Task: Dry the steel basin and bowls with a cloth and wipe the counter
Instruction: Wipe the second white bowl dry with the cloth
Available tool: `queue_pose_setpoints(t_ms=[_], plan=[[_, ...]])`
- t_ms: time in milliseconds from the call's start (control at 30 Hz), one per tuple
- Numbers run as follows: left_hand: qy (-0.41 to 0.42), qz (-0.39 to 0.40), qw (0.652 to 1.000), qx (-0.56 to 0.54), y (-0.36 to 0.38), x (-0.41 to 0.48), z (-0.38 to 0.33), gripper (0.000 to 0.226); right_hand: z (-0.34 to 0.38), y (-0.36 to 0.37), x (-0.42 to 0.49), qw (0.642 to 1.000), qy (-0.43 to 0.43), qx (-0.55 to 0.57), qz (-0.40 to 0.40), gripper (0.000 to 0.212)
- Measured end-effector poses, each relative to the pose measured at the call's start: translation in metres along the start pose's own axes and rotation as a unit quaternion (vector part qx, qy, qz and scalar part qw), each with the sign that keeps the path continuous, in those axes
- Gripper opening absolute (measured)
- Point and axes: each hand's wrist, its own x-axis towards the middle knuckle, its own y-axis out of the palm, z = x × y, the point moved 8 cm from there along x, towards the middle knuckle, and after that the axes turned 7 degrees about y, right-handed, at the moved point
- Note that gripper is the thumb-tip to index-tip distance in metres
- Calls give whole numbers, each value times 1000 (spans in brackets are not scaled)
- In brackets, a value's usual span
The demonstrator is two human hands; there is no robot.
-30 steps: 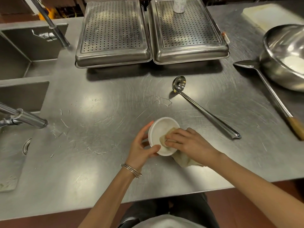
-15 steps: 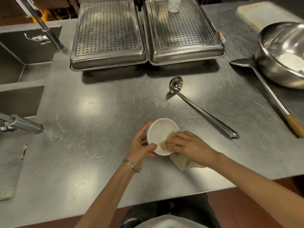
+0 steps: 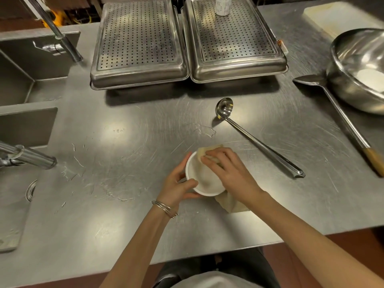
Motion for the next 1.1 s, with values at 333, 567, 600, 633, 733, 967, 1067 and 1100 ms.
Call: queue_pose_setpoints(t_ms=[333, 567, 600, 633, 733, 967, 1067, 1100], plan=[[11, -61, 997, -45, -1, 10, -6, 69, 7, 26, 8, 981, -23, -88, 169, 53], [-12, -34, 996, -79, 4, 4, 5, 62, -21, 3, -1, 972, 87, 165, 141, 47], [-6, -31, 996, -83, 5, 3, 3, 62, -23, -3, -1, 971, 127, 183, 92, 48], [2, -26, 996, -83, 7, 3, 1, 63, -22, -6, 2, 965, 166, 195, 52, 48], [23, -11, 998, -64, 11, 0, -3, 67, -3, 0, 7, 976, 174, 121, 44, 44], [25, -18, 999, -25, -1, 1, -8, 69, 8, 25, -2, 968, 37, 118, 219, 51], [1, -5, 999, -44, 2, 1, -3, 66, 0, 20, -1, 959, -29, 56, 276, 39], [-7, -3, 999, -53, 5, 0, -2, 65, -1, 15, -2, 959, -63, 41, 274, 34]])
